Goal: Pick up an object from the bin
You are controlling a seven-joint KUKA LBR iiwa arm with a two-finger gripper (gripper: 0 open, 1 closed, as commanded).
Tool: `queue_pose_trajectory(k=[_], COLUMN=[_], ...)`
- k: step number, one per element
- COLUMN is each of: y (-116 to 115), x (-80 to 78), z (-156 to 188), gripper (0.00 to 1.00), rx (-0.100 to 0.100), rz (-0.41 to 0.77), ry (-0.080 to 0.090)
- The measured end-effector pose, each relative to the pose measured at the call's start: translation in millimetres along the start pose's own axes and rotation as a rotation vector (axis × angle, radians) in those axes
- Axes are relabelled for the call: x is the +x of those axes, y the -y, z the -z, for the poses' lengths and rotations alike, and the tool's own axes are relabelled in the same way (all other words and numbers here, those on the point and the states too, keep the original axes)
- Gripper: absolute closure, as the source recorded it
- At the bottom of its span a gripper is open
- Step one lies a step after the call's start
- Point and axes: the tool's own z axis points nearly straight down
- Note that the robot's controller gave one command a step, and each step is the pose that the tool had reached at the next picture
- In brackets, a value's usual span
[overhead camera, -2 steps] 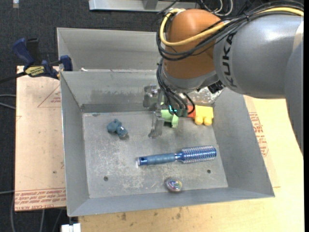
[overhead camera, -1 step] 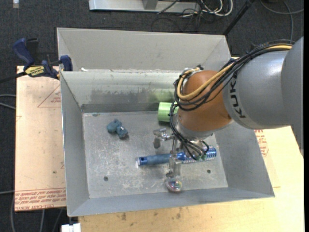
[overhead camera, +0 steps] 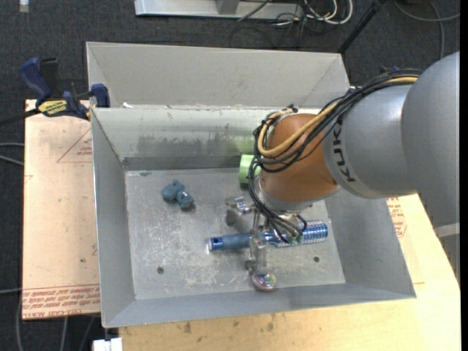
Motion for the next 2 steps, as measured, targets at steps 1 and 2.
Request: queue_pose_trajectory(k=[1,2], y=[0,-23], x=[-0.8,8.3], z=[2,145], gripper=[1.0,1.0], rx=[0.0,0.002], rz=[-0.001,0.029], ry=[0.003,0.011])
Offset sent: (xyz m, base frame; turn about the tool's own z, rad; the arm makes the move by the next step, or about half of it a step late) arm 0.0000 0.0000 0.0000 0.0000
